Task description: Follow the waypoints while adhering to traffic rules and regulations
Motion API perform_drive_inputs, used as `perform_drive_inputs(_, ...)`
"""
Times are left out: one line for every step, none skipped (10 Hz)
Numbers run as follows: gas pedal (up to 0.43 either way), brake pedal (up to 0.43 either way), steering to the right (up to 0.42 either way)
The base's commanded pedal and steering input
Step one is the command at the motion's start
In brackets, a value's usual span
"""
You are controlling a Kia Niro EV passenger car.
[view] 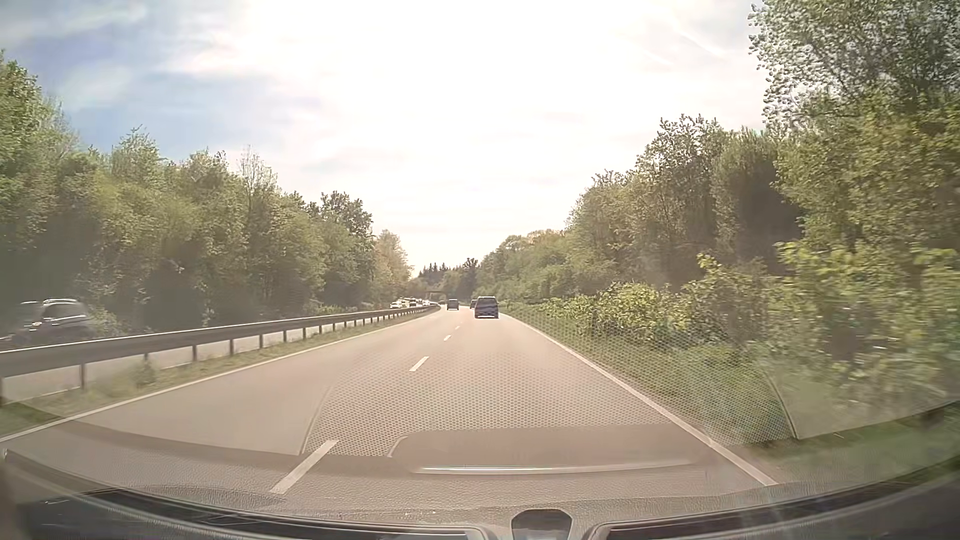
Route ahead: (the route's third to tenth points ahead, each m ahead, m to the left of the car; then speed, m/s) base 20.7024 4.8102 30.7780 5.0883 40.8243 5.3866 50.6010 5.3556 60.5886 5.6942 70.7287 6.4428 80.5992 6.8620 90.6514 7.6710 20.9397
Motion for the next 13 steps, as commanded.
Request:
perform_drive_inputs(0.13, 0.0, -0.005)
perform_drive_inputs(0.118, 0.0, -0.005)
perform_drive_inputs(0.098, 0.0, -0.005)
perform_drive_inputs(0.087, 0.0, -0.005)
perform_drive_inputs(0.079, 0.0, -0.005)
perform_drive_inputs(0.079, 0.0, -0.005)
perform_drive_inputs(0.079, 0.0, -0.005)
perform_drive_inputs(0.079, 0.0, -0.005)
perform_drive_inputs(0.079, 0.0, -0.005)
perform_drive_inputs(0.079, 0.0, -0.005)
perform_drive_inputs(0.079, 0.0, -0.004)
perform_drive_inputs(0.079, 0.0, -0.005)
perform_drive_inputs(0.079, 0.0, -0.005)
